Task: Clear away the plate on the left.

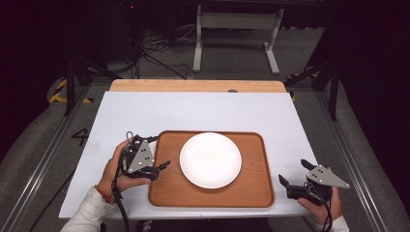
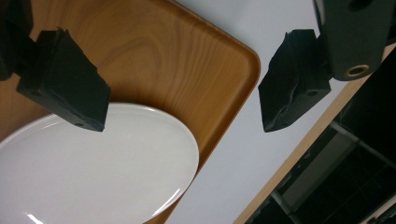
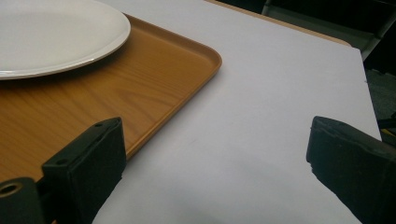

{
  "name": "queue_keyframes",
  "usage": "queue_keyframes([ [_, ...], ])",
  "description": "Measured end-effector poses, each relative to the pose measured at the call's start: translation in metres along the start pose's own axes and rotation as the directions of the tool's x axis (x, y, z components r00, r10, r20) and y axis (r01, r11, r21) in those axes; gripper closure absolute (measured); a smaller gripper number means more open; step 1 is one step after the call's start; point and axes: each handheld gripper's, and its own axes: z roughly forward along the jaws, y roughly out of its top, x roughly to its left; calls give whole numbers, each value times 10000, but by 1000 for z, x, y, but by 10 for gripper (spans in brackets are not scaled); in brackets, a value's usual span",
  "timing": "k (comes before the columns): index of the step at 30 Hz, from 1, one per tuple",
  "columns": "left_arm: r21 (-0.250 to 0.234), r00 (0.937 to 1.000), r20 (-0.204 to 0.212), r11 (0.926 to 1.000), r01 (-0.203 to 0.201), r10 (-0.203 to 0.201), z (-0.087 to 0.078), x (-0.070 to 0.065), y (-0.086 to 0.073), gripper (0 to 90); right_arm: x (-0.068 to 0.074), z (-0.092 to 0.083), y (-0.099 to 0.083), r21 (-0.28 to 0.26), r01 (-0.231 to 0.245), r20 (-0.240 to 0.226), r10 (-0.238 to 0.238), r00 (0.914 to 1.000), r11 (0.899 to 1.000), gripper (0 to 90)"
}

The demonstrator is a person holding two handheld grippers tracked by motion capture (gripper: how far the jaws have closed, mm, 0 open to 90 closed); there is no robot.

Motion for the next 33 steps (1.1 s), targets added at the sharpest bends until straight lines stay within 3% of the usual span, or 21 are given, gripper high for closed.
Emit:
queue_keyframes([
  [9,100,9988,-273,9992,400,-397,-6,10,-12,174,0,0,0,13,28,-6,-28,10000,10000,54],
  [22,388,9909,-702,9922,1181,-1152,-22,26,-42,172,0,2,0,56,12,3,-12,10000,10000,53],
  [26,361,9853,-714,9868,1581,-1553,-27,31,-53,171,0,2,-1,65,-26,-8,26,10000,10000,50],
  [33,671,9800,-718,9794,1902,-1854,-34,38,-70,168,0,3,-1,60,34,62,-34,10000,10000,54],
])
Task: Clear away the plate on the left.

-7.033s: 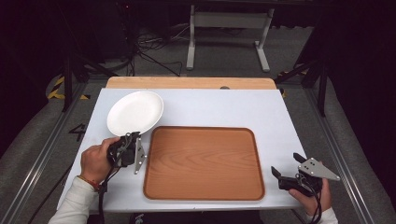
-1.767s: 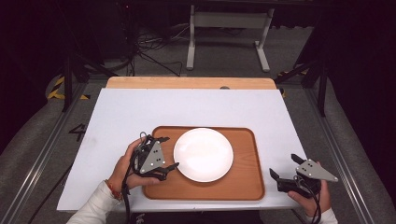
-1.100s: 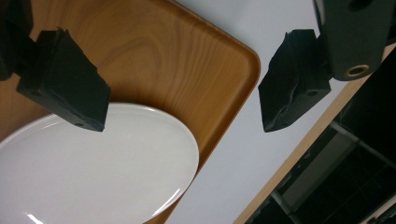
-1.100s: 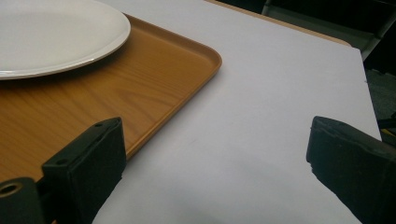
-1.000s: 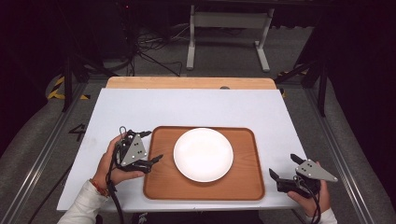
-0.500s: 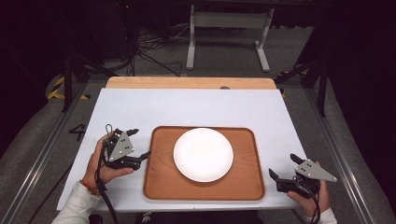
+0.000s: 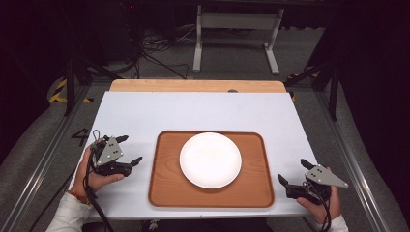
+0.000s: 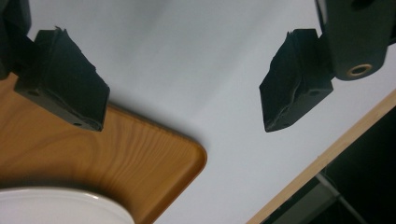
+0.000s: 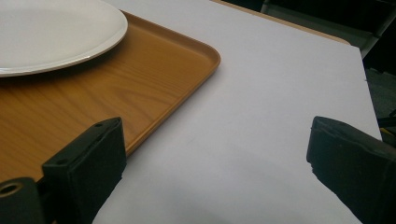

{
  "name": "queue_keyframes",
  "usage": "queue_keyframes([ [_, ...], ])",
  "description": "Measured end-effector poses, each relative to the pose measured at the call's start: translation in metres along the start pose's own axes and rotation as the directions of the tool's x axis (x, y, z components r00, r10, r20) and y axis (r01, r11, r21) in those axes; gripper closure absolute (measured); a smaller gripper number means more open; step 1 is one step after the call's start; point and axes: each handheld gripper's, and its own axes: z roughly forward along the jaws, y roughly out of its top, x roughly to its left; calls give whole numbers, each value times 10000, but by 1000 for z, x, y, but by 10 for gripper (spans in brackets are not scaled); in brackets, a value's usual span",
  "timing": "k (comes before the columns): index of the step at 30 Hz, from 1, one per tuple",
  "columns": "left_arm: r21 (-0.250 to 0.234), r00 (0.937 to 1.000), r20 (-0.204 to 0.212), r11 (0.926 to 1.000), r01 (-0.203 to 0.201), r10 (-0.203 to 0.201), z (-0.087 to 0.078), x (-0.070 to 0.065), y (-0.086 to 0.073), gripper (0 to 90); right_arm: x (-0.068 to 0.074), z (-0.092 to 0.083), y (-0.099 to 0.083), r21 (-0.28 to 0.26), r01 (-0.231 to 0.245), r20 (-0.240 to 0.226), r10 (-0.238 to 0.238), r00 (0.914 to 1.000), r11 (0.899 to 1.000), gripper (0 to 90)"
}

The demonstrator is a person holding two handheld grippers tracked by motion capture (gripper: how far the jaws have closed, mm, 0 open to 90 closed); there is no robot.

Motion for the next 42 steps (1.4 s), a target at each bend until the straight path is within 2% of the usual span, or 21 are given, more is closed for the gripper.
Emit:
queue_keyframes([
  [7,48,9978,105,9979,649,-650,-6,7,-18,167,-1,1,0,18,-17,13,17,10000,10000,54],
  [11,-136,9927,218,9928,1192,-1188,-12,7,-28,157,-2,0,-1,-16,-29,39,29,10000,10000,54],
  [13,-168,9914,219,9914,1296,-1292,-14,7,-30,152,-2,-1,-1,-35,-40,37,40,10000,10000,54],
  [16,-202,9849,135,9847,1730,-1728,-20,4,-38,146,-4,-2,-1,-109,-58,42,58,10000,9999,54],
  [21,-170,9791,96,9789,2035,-2033,-23,0,-47,146,-3,-2,-1,-115,5,41,-5,10000,9999,54],
  [25,-181,9779,107,9778,2088,-2086,-24,-1,-47,145,-2,-3,0,-118,-1,96,2,10000,9999,54],
  [27,-377,9758,222,9752,2182,-2175,-26,-1,-46,145,-1,-4,0,-111,57,106,-56,9999,9999,54],
  [31,-370,9761,279,9756,2163,-2153,-24,-3,-45,145,0,-4,0,-102,45,113,-44,9999,9999,54],
  [33,-302,9792,303,9791,2014,-2005,-22,-5,-45,145,-1,-4,0,-115,71,118,-70,9999,9999,54],
  [38,-378,9779,356,9776,2071,-2058,-23,-4,-44,147,-1,-4,0,-104,67,131,-65,9999,9999,55],
  [42,-333,9798,281,9795,1987,-1978,-23,-5,-43,148,-1,-4,0,-133,100,145,-99,9998,9999,54],
])
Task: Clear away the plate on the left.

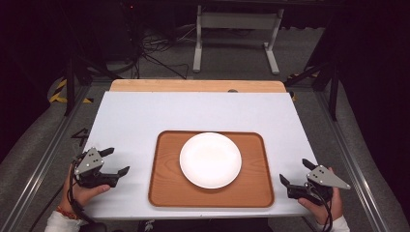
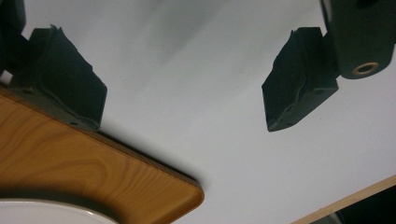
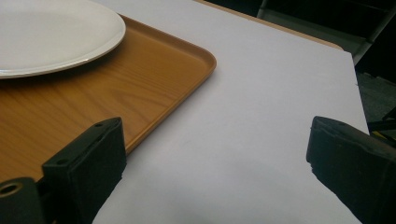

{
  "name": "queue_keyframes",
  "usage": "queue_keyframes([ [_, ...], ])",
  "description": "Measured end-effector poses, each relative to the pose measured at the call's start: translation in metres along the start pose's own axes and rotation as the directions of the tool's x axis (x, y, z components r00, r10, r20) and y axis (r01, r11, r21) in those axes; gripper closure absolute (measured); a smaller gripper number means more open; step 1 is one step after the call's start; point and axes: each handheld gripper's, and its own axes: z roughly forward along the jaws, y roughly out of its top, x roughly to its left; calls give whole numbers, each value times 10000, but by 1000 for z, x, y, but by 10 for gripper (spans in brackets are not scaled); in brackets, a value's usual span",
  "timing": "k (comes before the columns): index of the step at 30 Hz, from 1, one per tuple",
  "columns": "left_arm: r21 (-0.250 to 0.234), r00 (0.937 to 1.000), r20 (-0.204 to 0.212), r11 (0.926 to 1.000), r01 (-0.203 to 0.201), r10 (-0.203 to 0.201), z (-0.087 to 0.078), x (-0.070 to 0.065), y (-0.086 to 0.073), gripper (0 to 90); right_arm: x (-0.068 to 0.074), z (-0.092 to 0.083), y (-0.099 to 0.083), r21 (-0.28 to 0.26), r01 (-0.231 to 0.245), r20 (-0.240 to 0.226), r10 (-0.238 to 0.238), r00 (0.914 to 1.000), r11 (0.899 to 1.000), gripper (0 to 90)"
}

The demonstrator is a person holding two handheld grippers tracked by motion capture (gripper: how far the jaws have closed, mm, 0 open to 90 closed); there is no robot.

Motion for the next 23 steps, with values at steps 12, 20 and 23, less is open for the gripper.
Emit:
queue_keyframes([
  [12,121,10000,15,9999,0,-1,4,-2,3,149,-1,-2,1,-65,-236,-14,235,9997,9997,52],
  [20,119,10000,-9,9999,-96,96,3,-2,4,149,-2,-2,0,-78,-208,29,208,9998,9998,68],
  [23,122,10000,-65,9999,-17,18,3,-3,5,149,-2,-1,1,-161,-272,-40,272,9996,9995,69],
])
